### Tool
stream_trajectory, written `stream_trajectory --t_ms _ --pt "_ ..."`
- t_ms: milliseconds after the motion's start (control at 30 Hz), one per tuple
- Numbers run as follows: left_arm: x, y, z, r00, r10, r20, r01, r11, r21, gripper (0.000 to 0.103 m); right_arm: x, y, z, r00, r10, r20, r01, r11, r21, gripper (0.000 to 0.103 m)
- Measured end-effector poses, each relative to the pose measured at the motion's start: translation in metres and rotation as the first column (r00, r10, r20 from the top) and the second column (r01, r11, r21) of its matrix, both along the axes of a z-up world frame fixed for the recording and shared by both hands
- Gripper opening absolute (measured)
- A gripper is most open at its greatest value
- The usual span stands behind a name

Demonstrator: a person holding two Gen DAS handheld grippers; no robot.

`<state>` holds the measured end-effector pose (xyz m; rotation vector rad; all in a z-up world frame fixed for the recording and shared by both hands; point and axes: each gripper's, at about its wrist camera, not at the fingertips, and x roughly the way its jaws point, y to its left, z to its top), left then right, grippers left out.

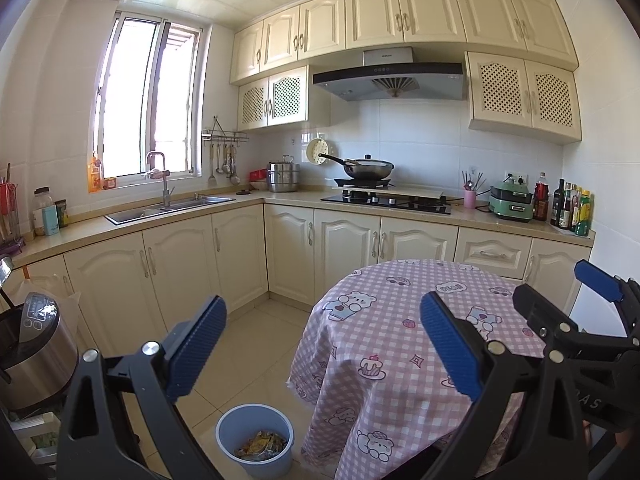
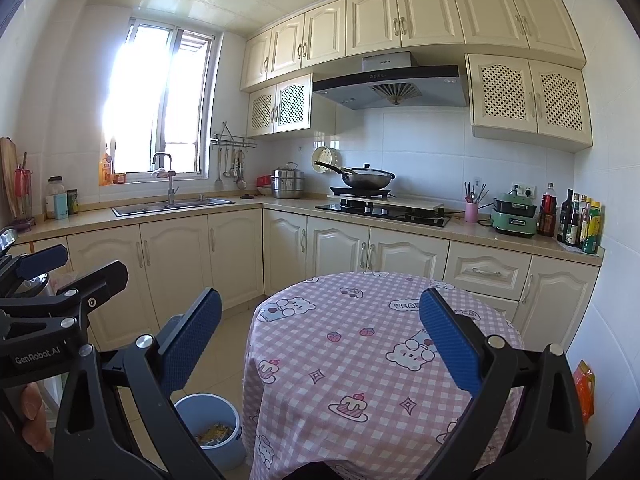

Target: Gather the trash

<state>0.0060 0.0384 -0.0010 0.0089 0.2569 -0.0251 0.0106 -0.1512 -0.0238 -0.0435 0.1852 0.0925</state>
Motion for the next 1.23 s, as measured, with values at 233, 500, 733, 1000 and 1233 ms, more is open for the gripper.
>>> stream_trajectory --t_ms 233,500,733,1000,1233 --pt "0.001 -0.001 -0.001 1.000 -0.005 -0.005 0.005 1.000 -0.005 0.095 0.001 0.000 -0.001 1.000 0.000 -0.004 0.000 1.000 -0.002 0.096" --pt "0.001 0.000 -0.003 1.000 -0.006 -0.008 0.006 1.000 -0.008 0.095 0.003 0.001 -0.002 1.000 0.001 -0.006 -0.001 1.000 -0.003 0.096" --pt "0.003 0.002 -0.004 1.000 -0.007 -0.009 0.007 1.000 -0.014 0.095 0.007 0.001 -0.003 1.000 0.004 -0.014 -0.004 1.000 -0.007 0.096" --pt "0.021 0.009 -0.010 1.000 0.002 -0.029 -0.002 1.000 -0.010 0.095 0.030 0.007 -0.011 0.999 0.021 -0.041 -0.021 1.000 -0.015 0.096" --pt "0.060 0.016 -0.033 0.992 0.038 -0.122 -0.040 0.999 -0.017 0.095 0.074 0.002 -0.033 0.989 0.029 -0.143 -0.030 1.000 -0.005 0.096"
